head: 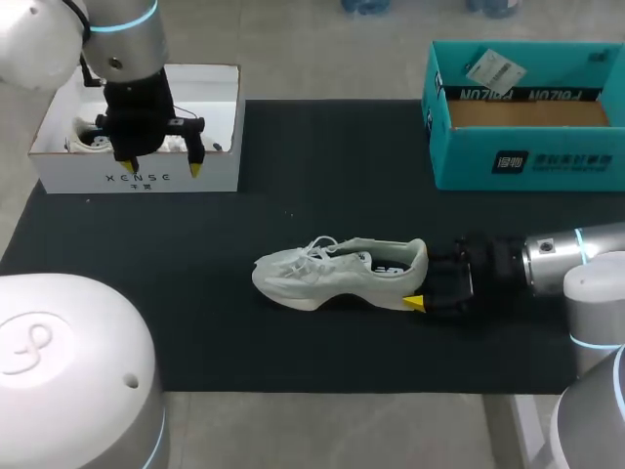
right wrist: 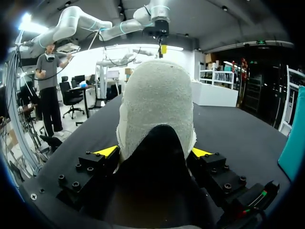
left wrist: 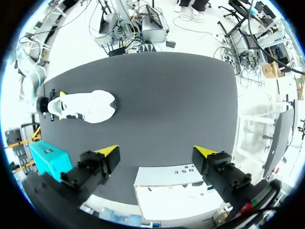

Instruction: Take the shoe out of the shoebox, open the shoe tongue, remove and reinsert the insole, then place the shoe into the shoebox

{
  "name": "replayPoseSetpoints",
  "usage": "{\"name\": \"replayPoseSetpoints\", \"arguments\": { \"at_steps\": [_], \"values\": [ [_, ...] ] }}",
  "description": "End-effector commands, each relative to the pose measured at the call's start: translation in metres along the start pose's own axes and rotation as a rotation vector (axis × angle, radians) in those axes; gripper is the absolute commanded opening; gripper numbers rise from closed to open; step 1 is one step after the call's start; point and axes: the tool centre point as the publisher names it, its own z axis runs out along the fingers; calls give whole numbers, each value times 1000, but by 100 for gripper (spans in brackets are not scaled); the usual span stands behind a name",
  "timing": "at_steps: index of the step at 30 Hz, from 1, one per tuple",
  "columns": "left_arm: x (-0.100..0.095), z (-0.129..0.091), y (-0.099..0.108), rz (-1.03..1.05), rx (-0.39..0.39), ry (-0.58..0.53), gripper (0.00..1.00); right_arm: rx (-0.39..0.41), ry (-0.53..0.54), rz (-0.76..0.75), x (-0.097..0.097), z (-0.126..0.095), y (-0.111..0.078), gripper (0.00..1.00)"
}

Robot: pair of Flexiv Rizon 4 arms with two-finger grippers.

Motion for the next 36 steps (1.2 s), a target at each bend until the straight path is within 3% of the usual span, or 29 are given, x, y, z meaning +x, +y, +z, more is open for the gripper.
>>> {"name": "replayPoseSetpoints", "arguments": {
  "at_steps": [1, 2, 3, 5, 7, 8, 11, 14, 18, 36],
  "values": [
    [-22, 5, 0, -857, -60, -20, 100, 2, 0, 0, 2, 4, -3, 0],
    [-21, 4, -4, -992, 40, -49, 100, 2, 0, 0, 2, 4, -3, 0],
    [-20, 6, -9, -1120, 38, -34, 100, 2, 0, 0, 2, 4, -3, 0],
    [-23, 9, -20, -1207, -49, -65, 100, 2, 0, 0, 2, 4, -3, 0],
    [-27, 12, -28, -1270, 48, -93, 100, 2, 0, 0, 2, 4, -3, 0],
    [-30, 14, -32, -1302, 31, -99, 100, 2, 0, 0, 2, 4, -3, 0],
    [-39, 20, -40, -1392, 120, -120, 100, 2, 0, 0, 2, 4, -3, 0],
    [-46, 27, -44, -1489, 147, -113, 100, 2, 0, 0, 2, 4, -3, 0],
    [-63, 35, -56, -1631, 70, -62, 100, 2, 0, 0, 2, 4, -3, 0],
    [-63, 35, -56, -1695, 72, -65, 100, 2, 0, 0, 2, 4, -3, 0]
  ]
}}
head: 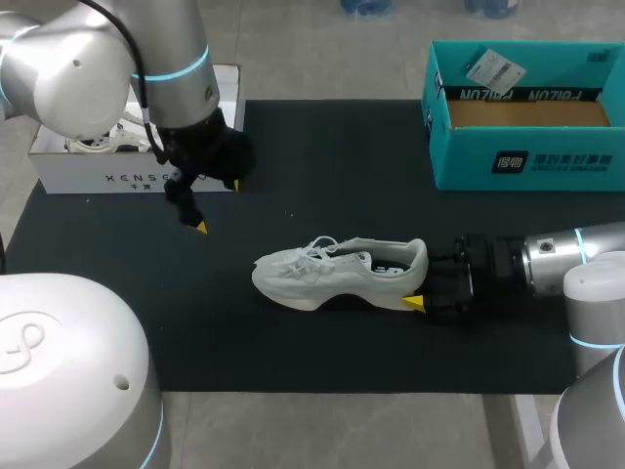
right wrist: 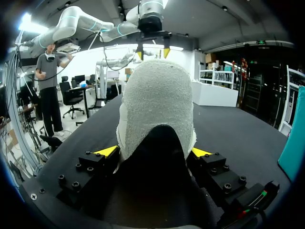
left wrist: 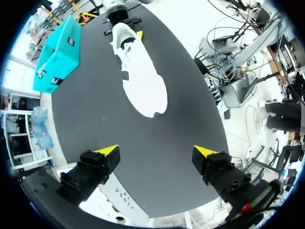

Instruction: Take the shoe out of the shoebox, open the shoe tongue, remove and reinsert the insole, then place the shoe into the shoebox

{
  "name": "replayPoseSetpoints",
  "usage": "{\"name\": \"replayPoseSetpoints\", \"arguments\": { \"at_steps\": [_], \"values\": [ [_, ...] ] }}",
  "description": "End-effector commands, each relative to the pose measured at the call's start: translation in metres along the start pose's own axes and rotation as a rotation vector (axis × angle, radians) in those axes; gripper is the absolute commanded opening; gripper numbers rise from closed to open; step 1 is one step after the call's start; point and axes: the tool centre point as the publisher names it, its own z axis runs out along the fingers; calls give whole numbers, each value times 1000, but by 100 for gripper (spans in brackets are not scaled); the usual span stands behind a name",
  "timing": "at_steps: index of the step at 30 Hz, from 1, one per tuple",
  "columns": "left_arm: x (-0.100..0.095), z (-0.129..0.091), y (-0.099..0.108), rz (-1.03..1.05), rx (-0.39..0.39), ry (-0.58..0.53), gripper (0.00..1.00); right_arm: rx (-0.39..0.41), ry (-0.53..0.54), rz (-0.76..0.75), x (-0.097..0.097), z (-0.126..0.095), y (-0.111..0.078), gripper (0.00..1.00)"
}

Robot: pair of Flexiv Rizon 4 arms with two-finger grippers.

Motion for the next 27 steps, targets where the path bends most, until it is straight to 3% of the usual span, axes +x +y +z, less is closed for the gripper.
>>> {"name": "replayPoseSetpoints", "arguments": {
  "at_steps": [1, 3, 6, 10, 13, 17, 24, 27],
  "values": [
    [0, 1, 0, -510, 23, -18, 100, 2, -1, 0, 2, 3, -4, 0],
    [0, 1, 0, -510, 23, -18, 100, 2, -1, 0, 2, 3, -4, 0],
    [4, -1, -14, -806, -76, -101, 100, 2, -1, 0, 2, 3, -4, 0],
    [19, -11, -31, -1133, -54, -10, 100, 2, -1, 0, 2, 3, -4, 0],
    [30, -12, -44, -1277, -78, -38, 100, 2, -1, 0, 2, 3, -4, 0],
    [33, -10, -57, -1391, -72, -29, 100, 2, -1, 0, 2, 3, -4, 0],
    [38, -2, -75, -1661, 39, -7, 100, 2, -1, 0, 2, 3, -4, 0],
    [40, 2, -81, -1783, 47, -11, 100, 2, -1, 0, 2, 3, -4, 0]
  ]
}}
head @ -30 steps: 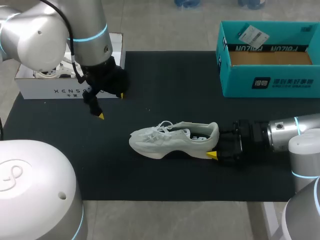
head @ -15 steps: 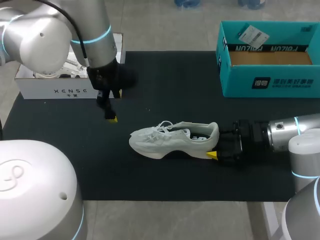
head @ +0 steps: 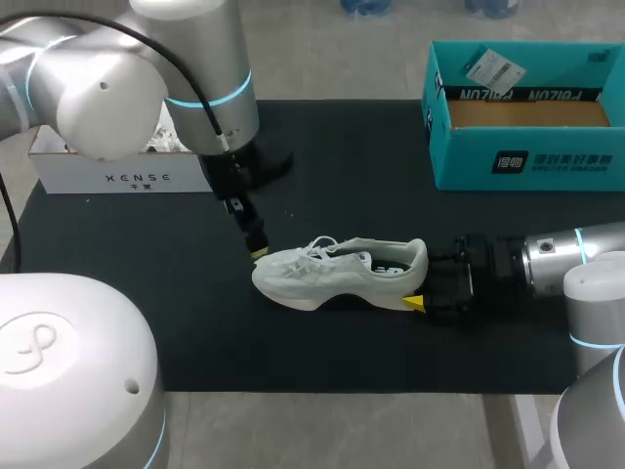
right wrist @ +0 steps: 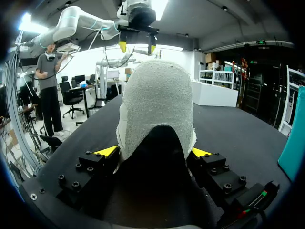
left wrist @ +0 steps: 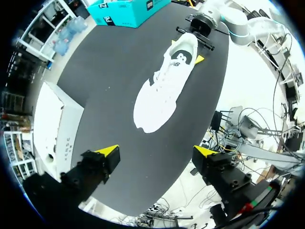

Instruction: Take the shoe out of the shoebox, open the shoe tongue, remove and reinsert the insole, then place the shoe into the shoebox

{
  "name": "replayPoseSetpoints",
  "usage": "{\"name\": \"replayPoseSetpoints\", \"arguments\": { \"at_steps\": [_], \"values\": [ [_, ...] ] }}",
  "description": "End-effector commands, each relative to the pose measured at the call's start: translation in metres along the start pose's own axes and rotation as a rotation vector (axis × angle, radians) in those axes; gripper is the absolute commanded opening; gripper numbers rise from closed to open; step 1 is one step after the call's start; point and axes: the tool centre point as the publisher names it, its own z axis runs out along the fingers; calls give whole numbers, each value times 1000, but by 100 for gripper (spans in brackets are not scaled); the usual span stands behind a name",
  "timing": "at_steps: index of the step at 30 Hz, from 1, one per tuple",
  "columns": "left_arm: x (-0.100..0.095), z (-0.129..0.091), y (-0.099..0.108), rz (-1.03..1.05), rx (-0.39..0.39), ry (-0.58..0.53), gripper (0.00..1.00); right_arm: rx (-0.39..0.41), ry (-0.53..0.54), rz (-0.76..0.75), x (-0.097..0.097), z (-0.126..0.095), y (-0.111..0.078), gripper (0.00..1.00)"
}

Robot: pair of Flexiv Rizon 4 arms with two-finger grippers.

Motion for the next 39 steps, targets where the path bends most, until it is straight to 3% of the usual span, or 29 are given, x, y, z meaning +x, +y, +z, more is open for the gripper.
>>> {"name": "replayPoseSetpoints", "arguments": {
  "at_steps": [1, 19, 22, 29, 33, 39],
  "values": [
    [6, 7, -4, -887, 38, 30, 100, 2, -1, 0, 2, 3, -4, 0],
    [6, 7, -4, -887, 38, 30, 100, 2, -1, 0, 2, 3, -4, 0],
    [16, 10, -14, -980, 11, -60, 100, 2, -1, 0, 2, 3, -4, 0],
    [44, 26, -52, -1086, -50, -108, 100, 2, -1, 0, 2, 3, -4, 0],
    [60, 33, -76, -1023, -47, -124, 100, 2, -1, 0, 2, 3, -4, 0],
    [61, 40, -102, -880, -77, -101, 100, 2, -1, 0, 2, 3, -4, 0]
  ]
}}
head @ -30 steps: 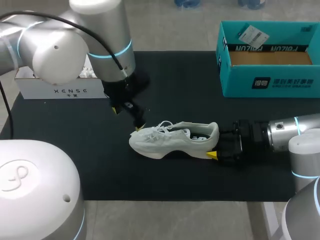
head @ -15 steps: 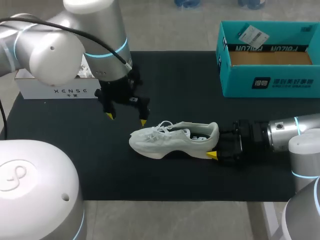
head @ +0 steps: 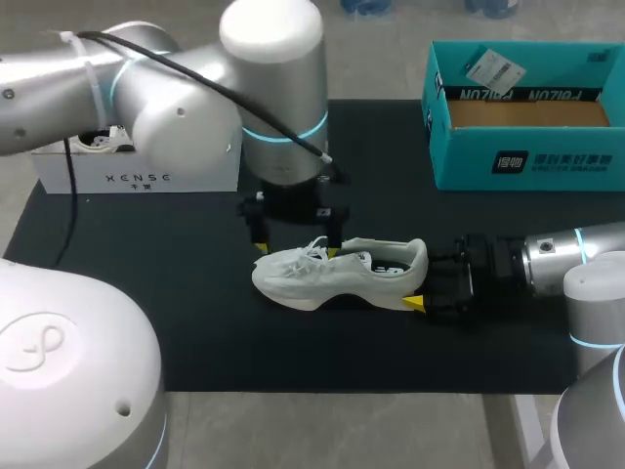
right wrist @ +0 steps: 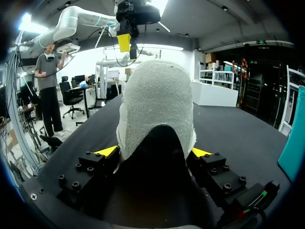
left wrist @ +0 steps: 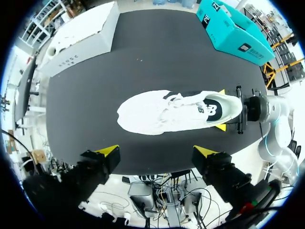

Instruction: Take the shoe out of the shoebox, open the shoe tongue, remove and reinsert the insole, then place the shoe into the shoebox

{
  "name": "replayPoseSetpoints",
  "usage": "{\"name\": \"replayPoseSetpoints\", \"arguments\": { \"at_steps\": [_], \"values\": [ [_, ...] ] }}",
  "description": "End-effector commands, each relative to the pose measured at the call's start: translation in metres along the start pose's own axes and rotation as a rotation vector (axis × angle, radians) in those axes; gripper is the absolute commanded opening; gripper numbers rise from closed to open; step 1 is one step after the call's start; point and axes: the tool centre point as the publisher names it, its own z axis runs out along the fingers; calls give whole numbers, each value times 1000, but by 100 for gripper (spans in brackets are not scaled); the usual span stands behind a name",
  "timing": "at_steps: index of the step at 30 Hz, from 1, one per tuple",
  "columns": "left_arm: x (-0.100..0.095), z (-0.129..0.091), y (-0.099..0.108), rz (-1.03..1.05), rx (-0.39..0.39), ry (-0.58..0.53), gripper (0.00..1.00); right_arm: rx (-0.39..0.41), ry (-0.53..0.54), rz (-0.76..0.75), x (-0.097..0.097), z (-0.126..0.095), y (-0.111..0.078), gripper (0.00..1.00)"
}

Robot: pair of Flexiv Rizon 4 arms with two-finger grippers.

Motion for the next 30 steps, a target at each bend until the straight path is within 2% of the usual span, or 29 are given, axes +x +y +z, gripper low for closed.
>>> {"name": "replayPoseSetpoints", "arguments": {
  "at_steps": [1, 8, 14, 18, 24, 30],
  "values": [
    [34, 9, -20, 82, -49, -75, 100, 2, -1, 0, 2, 3, -4, 0],
    [50, 19, -33, -19, -58, -167, 100, 2, -1, 0, 2, 3, -4, 0],
    [75, 35, -27, -101, -32, -267, 100, 2, -1, 0, 2, 3, -4, 0],
    [85, 49, -27, -142, -5, -345, 100, 2, -1, 0, 2, 3, -4, 0],
    [83, 66, -32, -199, -15, -422, 100, 2, -1, 0, 2, 3, -4, 0],
    [73, 67, -40, -226, -39, -418, 100, 2, -1, 0, 2, 3, -4, 0]
  ]
}}
